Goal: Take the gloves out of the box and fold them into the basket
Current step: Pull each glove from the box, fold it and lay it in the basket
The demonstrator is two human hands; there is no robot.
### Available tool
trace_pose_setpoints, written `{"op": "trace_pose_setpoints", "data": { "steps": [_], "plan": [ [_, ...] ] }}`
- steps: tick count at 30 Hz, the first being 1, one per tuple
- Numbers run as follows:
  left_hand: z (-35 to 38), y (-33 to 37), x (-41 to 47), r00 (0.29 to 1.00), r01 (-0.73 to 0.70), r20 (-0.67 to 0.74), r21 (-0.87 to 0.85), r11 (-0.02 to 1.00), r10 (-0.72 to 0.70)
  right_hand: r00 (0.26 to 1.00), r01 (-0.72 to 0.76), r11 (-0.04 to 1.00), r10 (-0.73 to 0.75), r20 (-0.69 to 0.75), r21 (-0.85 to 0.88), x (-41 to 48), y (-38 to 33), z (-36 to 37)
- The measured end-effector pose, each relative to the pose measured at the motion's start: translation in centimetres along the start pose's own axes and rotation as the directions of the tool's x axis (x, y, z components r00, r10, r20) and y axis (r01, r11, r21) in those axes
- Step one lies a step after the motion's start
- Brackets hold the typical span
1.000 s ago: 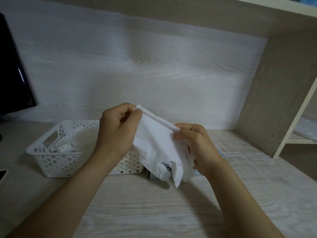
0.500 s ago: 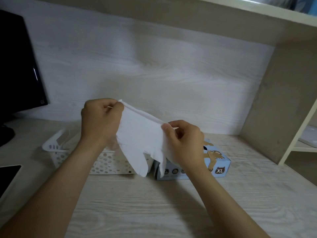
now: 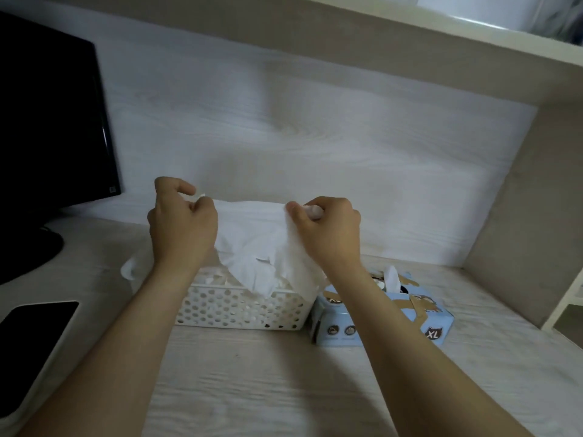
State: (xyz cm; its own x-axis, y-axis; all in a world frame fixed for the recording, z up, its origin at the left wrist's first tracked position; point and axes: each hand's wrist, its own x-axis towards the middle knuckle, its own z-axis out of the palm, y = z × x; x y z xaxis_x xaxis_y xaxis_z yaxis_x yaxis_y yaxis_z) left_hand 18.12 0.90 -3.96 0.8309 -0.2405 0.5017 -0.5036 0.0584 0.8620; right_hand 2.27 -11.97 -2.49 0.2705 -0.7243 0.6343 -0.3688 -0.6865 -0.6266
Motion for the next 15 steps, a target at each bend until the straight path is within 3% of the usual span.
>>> {"op": "trace_pose_setpoints", "data": {
  "steps": [4,9,12,15],
  "plan": [
    [-0.3,-1.0,0.2,0.999,-0.035,0.040,0.268,0.963,0.025,0.998,-0.024,0.997,0.027,0.058,-0.067,1.6,-0.4,2.0],
    [-0.1,-1.2,0.0,0.983,-0.174,0.159,0.623,0.763,0.095,0.974,0.066,0.938,0.013,0.224,-0.340,1.4,0.0,3.5],
    [0.0,-1.4,0.1,0.934,-0.314,0.332,0.590,0.743,0.132,0.956,0.147,0.894,-0.019,0.292,-0.424,0.9,0.3,3.3],
    [-0.1,-1.2,-0.5,0.866,-0.263,0.497,0.545,0.796,-0.055,0.913,0.209,0.938,-0.086,0.398,-0.277,0.5,0.2,2.0]
  ]
}}
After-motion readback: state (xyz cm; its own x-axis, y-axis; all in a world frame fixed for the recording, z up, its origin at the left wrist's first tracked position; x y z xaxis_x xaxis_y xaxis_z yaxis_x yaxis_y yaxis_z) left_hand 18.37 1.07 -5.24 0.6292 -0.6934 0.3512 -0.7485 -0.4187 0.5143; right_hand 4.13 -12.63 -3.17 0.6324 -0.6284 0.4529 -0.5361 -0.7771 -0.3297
